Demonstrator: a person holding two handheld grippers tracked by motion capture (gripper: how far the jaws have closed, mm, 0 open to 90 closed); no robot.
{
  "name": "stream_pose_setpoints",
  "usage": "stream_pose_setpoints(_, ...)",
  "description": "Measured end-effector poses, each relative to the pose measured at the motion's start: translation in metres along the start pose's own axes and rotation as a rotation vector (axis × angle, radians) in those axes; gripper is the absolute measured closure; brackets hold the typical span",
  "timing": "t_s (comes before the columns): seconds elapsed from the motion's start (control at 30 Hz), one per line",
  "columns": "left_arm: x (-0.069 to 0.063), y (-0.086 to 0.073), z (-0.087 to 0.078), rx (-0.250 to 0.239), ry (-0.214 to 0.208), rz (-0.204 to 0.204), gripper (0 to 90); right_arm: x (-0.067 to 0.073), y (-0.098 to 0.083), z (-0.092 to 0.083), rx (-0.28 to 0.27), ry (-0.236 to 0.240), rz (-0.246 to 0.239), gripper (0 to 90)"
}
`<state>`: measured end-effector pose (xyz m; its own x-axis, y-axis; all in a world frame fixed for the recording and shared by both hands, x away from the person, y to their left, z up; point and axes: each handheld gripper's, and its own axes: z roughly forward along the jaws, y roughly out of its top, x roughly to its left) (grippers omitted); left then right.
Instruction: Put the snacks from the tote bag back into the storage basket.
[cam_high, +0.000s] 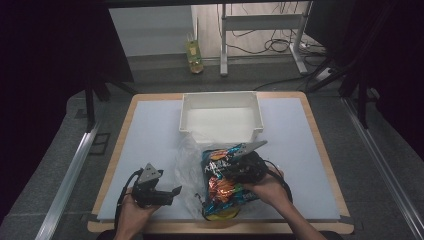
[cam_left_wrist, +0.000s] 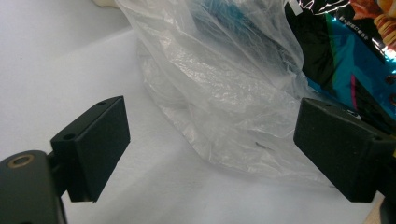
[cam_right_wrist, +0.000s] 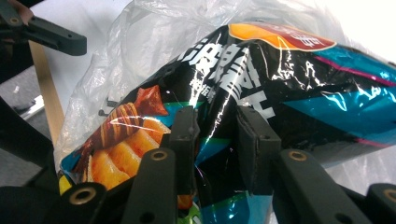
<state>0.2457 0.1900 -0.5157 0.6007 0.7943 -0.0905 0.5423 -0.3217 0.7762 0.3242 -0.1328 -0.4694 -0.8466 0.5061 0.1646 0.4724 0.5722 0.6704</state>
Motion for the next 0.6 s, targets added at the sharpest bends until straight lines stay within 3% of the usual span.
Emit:
stream_pose_setpoints(0.23,-0.001,0.000,0.000,0.001,0.006,0.004,10.5,0.002,0.002,-0.007,-0.018,0.010,0.011,89.6)
stream_pose_setpoints(0.3,0.000,0.000,0.000,-0.001,0.005,0.003,10.5,0.002,0.000,-0.010,-0.031,0.025,0.038,89.9)
stream_pose_setpoints(0.6,0.000,0.000,0.001,-0.001,0.009,-0.002,10.1,0.002,0.000,-0.025,-0.074,0.065,0.073,90.0)
